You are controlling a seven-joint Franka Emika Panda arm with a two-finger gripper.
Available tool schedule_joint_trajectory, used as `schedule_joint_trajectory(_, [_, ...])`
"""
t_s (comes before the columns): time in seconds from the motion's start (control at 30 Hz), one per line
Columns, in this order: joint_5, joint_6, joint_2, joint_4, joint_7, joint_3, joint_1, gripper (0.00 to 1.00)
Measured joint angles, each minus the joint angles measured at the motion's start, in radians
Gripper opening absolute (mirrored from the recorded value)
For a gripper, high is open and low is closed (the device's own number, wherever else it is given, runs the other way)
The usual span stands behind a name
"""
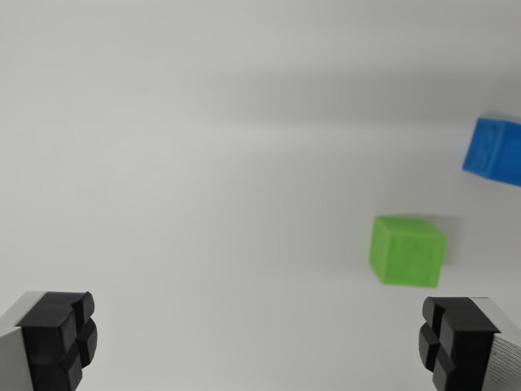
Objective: Stack cube
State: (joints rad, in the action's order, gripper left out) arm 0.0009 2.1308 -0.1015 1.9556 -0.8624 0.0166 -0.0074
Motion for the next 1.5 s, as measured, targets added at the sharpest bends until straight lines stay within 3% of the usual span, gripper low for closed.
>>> schedule_joint_trajectory(0.77, [0.004,0.072,-0.048,0.036,0.02,-0.024,-0.036,1.0])
schedule_joint_trajectory(1.5, [0.014,0.164,-0.141,0.053,0.052,-0.05,-0.094,1.0])
